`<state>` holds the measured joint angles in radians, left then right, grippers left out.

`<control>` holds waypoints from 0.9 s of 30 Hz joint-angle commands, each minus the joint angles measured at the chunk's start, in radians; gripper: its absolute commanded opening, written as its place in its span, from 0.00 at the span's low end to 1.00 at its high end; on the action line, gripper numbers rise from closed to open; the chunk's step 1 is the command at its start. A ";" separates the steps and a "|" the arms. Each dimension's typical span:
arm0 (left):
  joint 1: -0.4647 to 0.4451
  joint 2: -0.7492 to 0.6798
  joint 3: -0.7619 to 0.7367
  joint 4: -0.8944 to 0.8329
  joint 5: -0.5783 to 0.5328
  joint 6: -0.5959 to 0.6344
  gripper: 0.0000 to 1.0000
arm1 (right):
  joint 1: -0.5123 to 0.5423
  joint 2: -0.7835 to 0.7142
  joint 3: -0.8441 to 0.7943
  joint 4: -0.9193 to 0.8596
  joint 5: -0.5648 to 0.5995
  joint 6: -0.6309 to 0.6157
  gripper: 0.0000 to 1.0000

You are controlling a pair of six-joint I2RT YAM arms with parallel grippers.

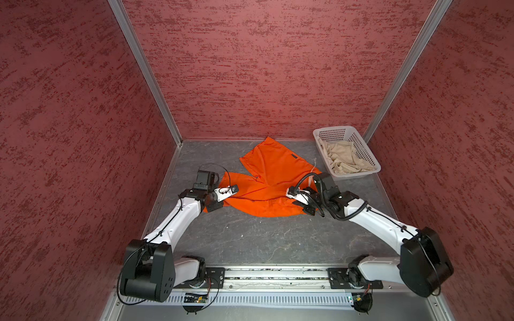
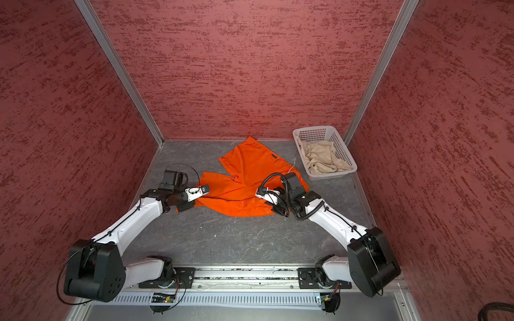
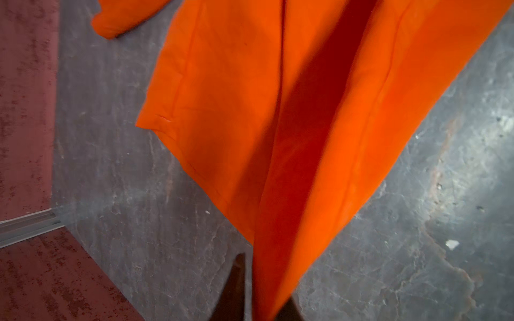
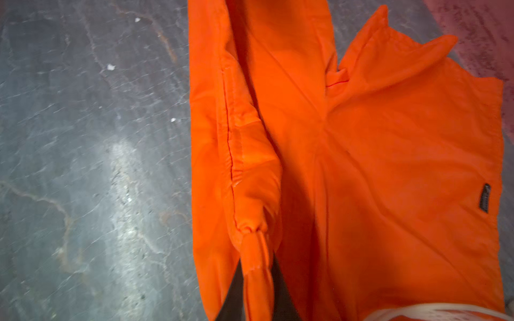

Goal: Fold and stack the shorts

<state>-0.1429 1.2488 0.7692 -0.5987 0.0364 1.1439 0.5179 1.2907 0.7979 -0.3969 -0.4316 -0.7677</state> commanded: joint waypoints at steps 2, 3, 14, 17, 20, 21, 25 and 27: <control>-0.028 -0.040 -0.012 -0.182 -0.035 0.032 0.51 | 0.048 -0.069 0.005 -0.176 -0.035 0.046 0.33; -0.033 -0.052 -0.002 -0.232 -0.036 0.018 0.58 | 0.048 -0.087 0.013 -0.202 -0.054 0.090 0.40; -0.019 -0.066 0.230 -0.295 0.159 -0.378 0.72 | 0.048 -0.077 0.134 -0.062 0.020 0.916 0.58; -0.045 0.010 0.255 -0.131 0.225 -0.627 0.66 | 0.055 0.025 0.101 0.003 0.034 1.112 0.51; -0.098 0.118 0.267 0.020 0.233 -0.903 0.60 | 0.072 0.092 0.038 0.035 0.082 1.242 0.47; -0.112 0.160 0.267 0.058 0.219 -0.981 0.60 | 0.077 0.108 0.007 0.052 0.084 1.275 0.47; -0.123 0.326 0.274 0.163 0.189 -1.249 0.53 | 0.081 0.141 -0.093 0.069 0.107 1.340 0.47; -0.120 0.412 0.290 0.145 0.154 -1.334 0.50 | 0.080 0.157 -0.110 0.031 0.141 1.343 0.47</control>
<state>-0.2676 1.5890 1.0412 -0.5163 0.2108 0.0738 0.5930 1.4422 0.6964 -0.3740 -0.3603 0.4675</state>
